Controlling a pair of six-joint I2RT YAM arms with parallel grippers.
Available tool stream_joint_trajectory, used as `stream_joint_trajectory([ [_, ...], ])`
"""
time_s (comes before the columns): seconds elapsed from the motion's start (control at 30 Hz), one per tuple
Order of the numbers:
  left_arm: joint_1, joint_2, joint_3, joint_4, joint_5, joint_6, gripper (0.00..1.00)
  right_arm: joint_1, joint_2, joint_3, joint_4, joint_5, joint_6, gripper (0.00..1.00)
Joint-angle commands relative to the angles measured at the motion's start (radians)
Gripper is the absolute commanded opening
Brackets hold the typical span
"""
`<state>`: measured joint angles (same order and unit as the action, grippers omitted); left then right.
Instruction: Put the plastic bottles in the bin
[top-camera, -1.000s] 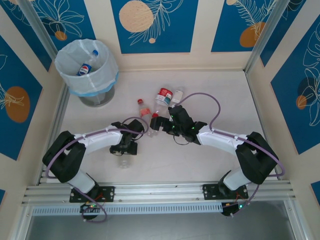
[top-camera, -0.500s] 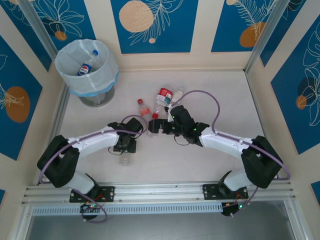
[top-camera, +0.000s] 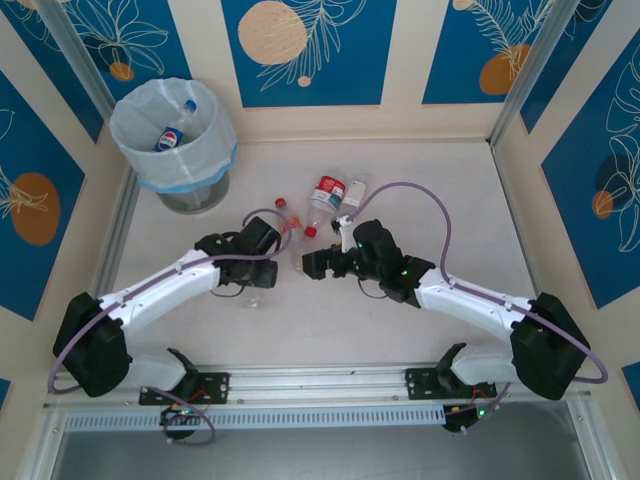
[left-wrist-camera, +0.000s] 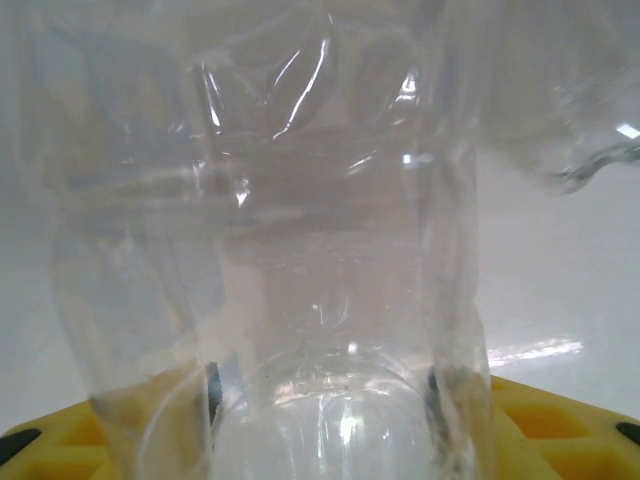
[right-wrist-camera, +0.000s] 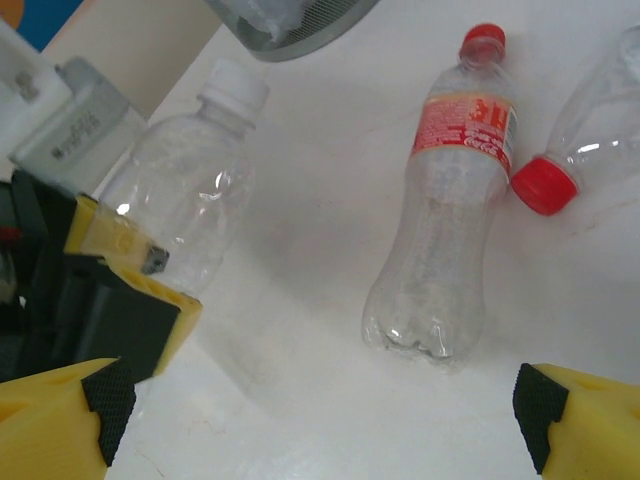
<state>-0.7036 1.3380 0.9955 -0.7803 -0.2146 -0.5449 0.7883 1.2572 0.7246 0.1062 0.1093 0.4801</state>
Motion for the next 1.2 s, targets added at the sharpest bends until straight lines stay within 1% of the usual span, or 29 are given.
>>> stream_joint_trajectory([
  [0.0,0.022,-0.034,0.059,-0.064,-0.005,0.049,0.56,0.02,-0.031,-0.022,0.05,0.039,-0.09,0.99],
  [0.13,0.054,-0.059,0.11,-0.082,0.004,0.081,0.57,0.041,-0.045,-0.032,0.084,0.054,-0.122,1.0],
  [0.37,0.128,-0.073,0.184,-0.073,0.074,0.117,0.57,0.062,-0.054,-0.016,0.109,0.069,-0.121,1.0],
  [0.53,0.171,-0.067,0.232,0.007,0.109,0.13,0.57,0.07,-0.062,-0.01,0.174,0.08,-0.123,1.0],
  [0.77,0.192,-0.045,0.305,0.102,0.127,0.154,0.57,0.072,-0.056,-0.004,0.251,0.11,-0.103,1.0],
  [0.93,0.233,-0.042,0.346,0.172,0.109,0.19,0.57,0.071,-0.053,0.01,0.274,0.132,-0.092,1.0],
  [1.1,0.279,-0.023,0.404,0.285,0.02,0.237,0.56,0.062,-0.056,0.05,0.234,0.142,-0.053,0.99],
  [1.17,0.308,-0.009,0.435,0.335,0.011,0.269,0.56,0.061,-0.055,0.059,0.225,0.139,-0.041,0.99],
])
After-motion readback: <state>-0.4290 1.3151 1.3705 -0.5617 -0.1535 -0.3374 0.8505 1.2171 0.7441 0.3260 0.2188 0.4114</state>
